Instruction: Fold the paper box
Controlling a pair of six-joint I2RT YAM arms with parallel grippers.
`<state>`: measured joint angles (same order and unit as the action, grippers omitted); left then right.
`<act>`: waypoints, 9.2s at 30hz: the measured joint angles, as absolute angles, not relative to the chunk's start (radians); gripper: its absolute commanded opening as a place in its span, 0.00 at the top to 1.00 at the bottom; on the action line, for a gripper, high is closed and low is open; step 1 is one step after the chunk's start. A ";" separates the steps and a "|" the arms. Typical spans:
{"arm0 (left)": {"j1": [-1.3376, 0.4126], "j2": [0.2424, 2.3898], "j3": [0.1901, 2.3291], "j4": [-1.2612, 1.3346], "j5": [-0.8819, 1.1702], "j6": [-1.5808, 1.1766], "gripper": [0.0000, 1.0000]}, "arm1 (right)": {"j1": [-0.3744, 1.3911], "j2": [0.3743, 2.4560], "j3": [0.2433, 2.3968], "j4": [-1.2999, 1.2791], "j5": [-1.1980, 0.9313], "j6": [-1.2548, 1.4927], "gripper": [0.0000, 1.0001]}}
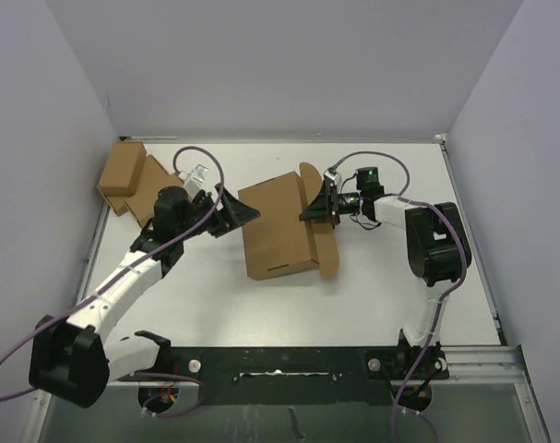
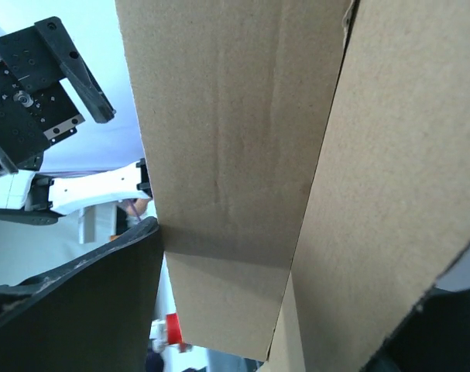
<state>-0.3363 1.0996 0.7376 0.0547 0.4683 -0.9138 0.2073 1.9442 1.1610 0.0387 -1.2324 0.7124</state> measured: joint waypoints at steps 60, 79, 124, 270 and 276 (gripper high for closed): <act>-0.516 1.923 1.270 -0.109 0.582 -0.746 0.51 | 0.357 1.785 1.142 -0.396 -0.927 0.122 0.17; -0.498 1.843 1.272 -0.088 0.605 -0.647 0.32 | 0.131 1.775 1.114 -0.391 -1.063 0.010 0.28; -0.626 1.794 1.214 -0.120 0.445 -0.494 0.59 | 0.100 2.412 1.841 -0.486 -1.093 -0.046 0.75; -0.507 1.893 1.199 -0.035 0.593 -0.595 0.65 | 0.821 1.504 0.830 -0.419 -0.609 -0.671 0.93; -0.504 1.870 1.172 -0.027 0.603 -0.595 0.64 | 0.770 1.487 0.830 -0.425 -0.607 -0.669 1.00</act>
<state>-0.5037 1.8702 1.1725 -0.0269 0.6025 -0.5953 0.7696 1.4872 0.8303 -0.4252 -0.6075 -0.6685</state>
